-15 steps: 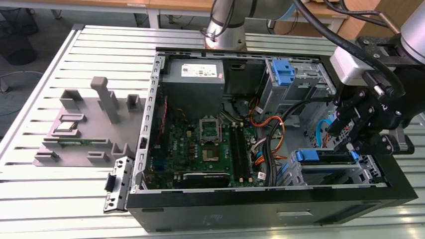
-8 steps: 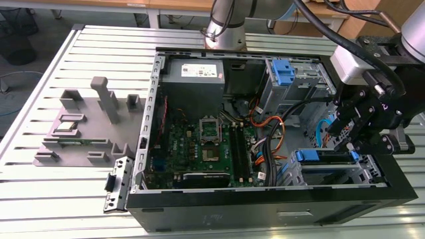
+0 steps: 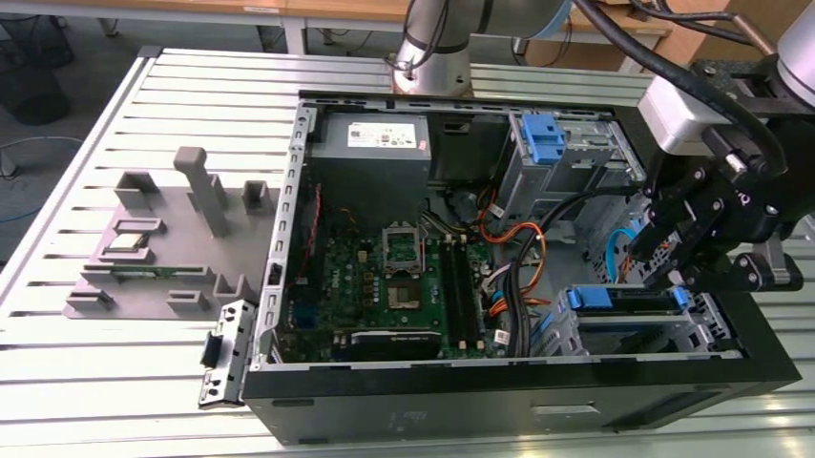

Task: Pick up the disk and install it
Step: 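Insert the first disk wire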

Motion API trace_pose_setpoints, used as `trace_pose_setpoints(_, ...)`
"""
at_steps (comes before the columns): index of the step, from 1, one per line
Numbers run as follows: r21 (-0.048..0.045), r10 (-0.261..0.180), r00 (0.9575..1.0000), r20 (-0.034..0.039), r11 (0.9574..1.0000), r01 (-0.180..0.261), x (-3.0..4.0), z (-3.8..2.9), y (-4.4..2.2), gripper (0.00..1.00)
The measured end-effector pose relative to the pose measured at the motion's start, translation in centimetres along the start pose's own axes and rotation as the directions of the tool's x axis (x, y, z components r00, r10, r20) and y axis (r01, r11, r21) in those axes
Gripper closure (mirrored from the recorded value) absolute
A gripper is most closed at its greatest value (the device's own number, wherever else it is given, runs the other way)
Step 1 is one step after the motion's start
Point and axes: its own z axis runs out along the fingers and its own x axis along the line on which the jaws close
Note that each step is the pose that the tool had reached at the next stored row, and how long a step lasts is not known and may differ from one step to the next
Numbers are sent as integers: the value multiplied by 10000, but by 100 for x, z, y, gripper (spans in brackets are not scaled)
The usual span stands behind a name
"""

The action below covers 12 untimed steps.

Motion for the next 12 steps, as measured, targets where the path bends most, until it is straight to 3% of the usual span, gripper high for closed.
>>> trace_pose_setpoints(8,0,0,10000,1,10000,0,-5,-96,-1,58)
trace_pose_setpoints(12,0,0,10000,4,10000,0,-6,-103,-1,58)
